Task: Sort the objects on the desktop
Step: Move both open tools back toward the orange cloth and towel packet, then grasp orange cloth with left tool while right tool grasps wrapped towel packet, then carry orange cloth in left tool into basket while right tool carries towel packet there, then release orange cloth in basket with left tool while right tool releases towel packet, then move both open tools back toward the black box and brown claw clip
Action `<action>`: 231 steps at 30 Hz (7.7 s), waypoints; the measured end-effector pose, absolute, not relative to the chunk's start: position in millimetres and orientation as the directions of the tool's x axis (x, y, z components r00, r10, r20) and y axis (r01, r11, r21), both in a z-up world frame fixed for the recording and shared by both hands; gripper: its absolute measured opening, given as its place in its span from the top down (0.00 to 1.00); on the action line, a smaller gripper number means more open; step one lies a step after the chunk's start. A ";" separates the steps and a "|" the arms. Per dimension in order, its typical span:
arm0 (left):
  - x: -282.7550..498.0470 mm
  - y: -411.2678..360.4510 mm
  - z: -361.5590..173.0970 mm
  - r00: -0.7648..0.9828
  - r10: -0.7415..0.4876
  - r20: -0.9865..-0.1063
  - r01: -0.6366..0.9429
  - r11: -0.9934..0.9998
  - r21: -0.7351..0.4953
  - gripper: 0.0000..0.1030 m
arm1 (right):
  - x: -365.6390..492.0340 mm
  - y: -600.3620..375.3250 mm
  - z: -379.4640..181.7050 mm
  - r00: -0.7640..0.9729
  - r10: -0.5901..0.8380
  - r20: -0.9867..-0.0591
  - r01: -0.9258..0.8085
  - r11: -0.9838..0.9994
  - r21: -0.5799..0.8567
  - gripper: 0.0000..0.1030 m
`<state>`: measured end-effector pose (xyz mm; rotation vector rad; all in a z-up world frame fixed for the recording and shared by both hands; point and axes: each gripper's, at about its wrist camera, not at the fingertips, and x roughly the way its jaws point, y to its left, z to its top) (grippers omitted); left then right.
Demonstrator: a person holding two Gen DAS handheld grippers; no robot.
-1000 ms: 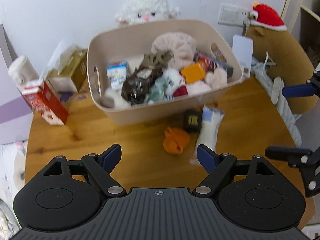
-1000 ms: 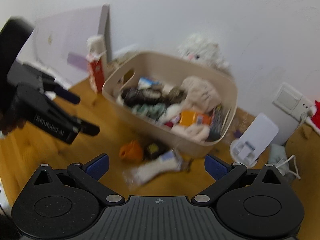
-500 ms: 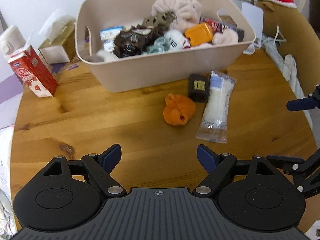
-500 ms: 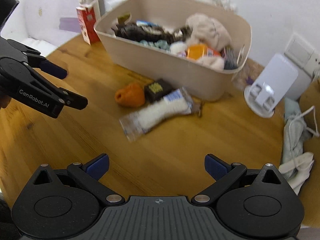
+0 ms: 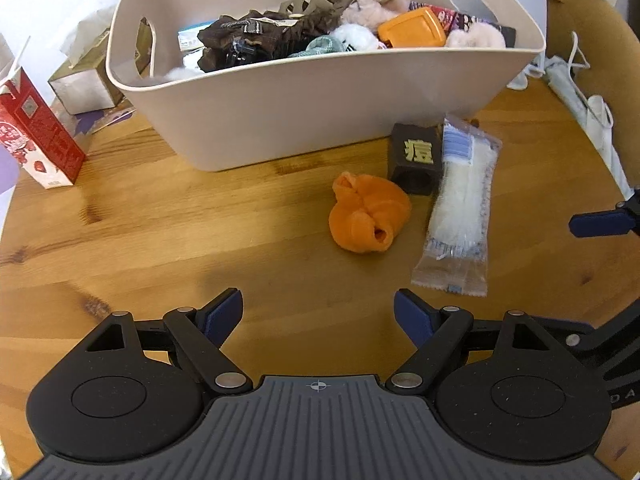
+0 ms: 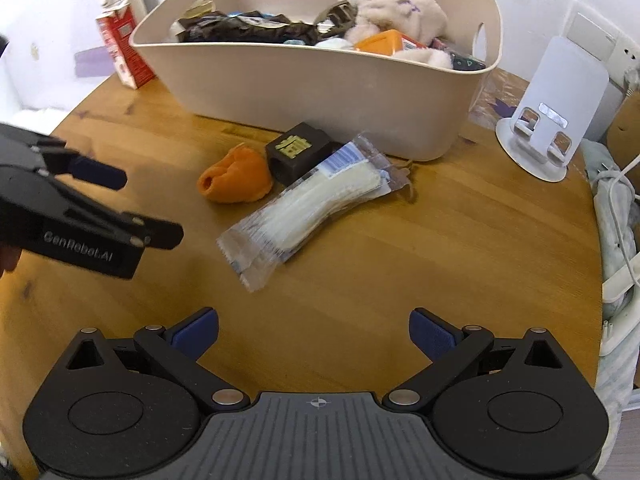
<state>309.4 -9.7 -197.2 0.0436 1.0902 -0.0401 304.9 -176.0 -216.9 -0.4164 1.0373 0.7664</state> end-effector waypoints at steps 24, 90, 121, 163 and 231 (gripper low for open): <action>336.8 -11.2 -213.5 0.532 -0.048 -0.845 0.126 0.992 0.023 0.18 | 353.2 -155.7 -226.7 0.371 0.393 -0.842 -0.612 0.785 0.097 0.00; 285.9 -23.8 -144.0 0.633 -0.223 -0.742 0.387 0.921 0.053 0.95 | 316.3 -244.6 -142.8 0.330 0.561 -0.759 -0.565 0.762 0.317 0.80; 314.4 35.6 -37.5 0.804 -0.137 -0.579 0.277 0.948 0.160 0.94 | 374.1 -210.8 -34.0 0.494 0.658 -0.568 -0.652 0.713 0.259 0.80; 407.7 33.7 -114.4 0.616 0.078 -0.784 0.075 0.985 0.157 0.94 | 452.0 -118.5 -129.9 0.457 0.459 -0.762 -0.563 0.812 0.152 0.73; 274.8 -34.9 -167.5 0.517 0.071 -0.853 0.104 0.984 0.145 0.18 | 324.8 -274.0 -161.7 0.416 0.483 -0.771 -0.676 0.731 0.094 0.00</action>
